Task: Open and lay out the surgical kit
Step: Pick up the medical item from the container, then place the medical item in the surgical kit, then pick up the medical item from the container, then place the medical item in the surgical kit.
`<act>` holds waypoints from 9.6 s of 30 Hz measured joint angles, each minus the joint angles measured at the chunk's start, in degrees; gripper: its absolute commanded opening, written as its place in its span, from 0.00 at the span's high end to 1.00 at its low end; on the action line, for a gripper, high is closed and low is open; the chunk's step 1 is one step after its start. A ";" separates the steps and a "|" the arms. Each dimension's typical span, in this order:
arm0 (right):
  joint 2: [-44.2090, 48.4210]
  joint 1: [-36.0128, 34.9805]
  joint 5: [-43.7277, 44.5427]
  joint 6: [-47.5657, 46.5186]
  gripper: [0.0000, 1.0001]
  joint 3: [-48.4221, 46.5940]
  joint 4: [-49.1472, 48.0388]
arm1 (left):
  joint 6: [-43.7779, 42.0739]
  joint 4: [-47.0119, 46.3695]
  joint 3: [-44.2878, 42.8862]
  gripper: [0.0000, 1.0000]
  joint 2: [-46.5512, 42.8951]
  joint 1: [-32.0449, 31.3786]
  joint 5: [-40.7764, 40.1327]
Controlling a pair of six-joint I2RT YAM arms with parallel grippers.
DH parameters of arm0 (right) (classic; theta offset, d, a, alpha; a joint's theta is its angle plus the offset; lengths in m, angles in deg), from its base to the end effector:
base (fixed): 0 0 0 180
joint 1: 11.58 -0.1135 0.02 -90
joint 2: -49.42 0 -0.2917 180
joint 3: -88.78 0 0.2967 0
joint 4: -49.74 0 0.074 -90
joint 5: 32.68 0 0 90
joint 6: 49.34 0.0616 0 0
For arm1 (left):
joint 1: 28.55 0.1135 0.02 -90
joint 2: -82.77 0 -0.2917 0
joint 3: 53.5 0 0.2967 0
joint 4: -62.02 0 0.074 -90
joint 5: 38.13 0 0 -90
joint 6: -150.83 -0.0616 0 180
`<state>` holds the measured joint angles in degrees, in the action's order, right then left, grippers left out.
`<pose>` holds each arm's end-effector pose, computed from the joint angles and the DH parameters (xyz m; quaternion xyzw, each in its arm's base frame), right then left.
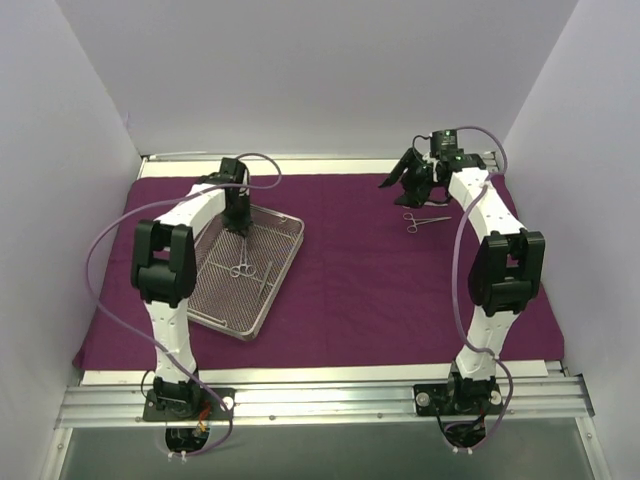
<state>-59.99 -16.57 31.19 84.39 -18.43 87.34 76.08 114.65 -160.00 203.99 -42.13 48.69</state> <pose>0.5085 0.0716 0.2945 0.2021 0.8640 0.3569 0.2920 0.4969 -0.1165 0.1625 -0.0197 0.9800 -0.0225 0.1969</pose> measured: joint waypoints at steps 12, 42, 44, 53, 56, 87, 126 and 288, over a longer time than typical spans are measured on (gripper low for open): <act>-3.91 -7.61 -9.16 -8.37 0.41 -1.29 -6.05 | 0.00 3.19 0.74 0.98 -12.59 2.36 7.76; -2.78 -22.91 -33.38 4.63 0.41 9.31 -46.53 | 20.85 -16.20 14.36 0.98 -29.03 3.26 45.29; -2.10 -23.06 -33.64 5.01 0.41 9.64 -47.34 | 22.14 -18.21 14.60 0.98 -29.05 3.26 46.36; -0.68 -23.96 -34.97 7.30 0.45 10.84 -51.30 | 27.52 -24.76 16.28 0.98 -29.05 3.26 49.75; -0.68 -23.98 -35.52 8.37 0.46 11.47 -52.72 | 29.16 -26.62 16.37 0.98 -29.05 3.26 50.58; -0.74 -24.02 -38.64 20.98 0.97 14.16 -66.12 | 40.63 -43.71 19.28 0.98 -28.28 3.26 57.59; -1.07 -6.10 11.85 16.48 1.00 -3.74 10.08 | 3.45 3.89 3.41 0.25 -22.95 9.51 24.33; 28.13 -26.86 8.24 -49.44 0.44 15.45 -14.73 | 13.03 -5.03 20.68 0.98 -27.19 -2.62 64.11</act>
<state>-31.86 -43.44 39.43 34.95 -2.98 72.61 89.10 109.63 -139.32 176.80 -44.76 112.80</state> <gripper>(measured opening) 0.557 0.055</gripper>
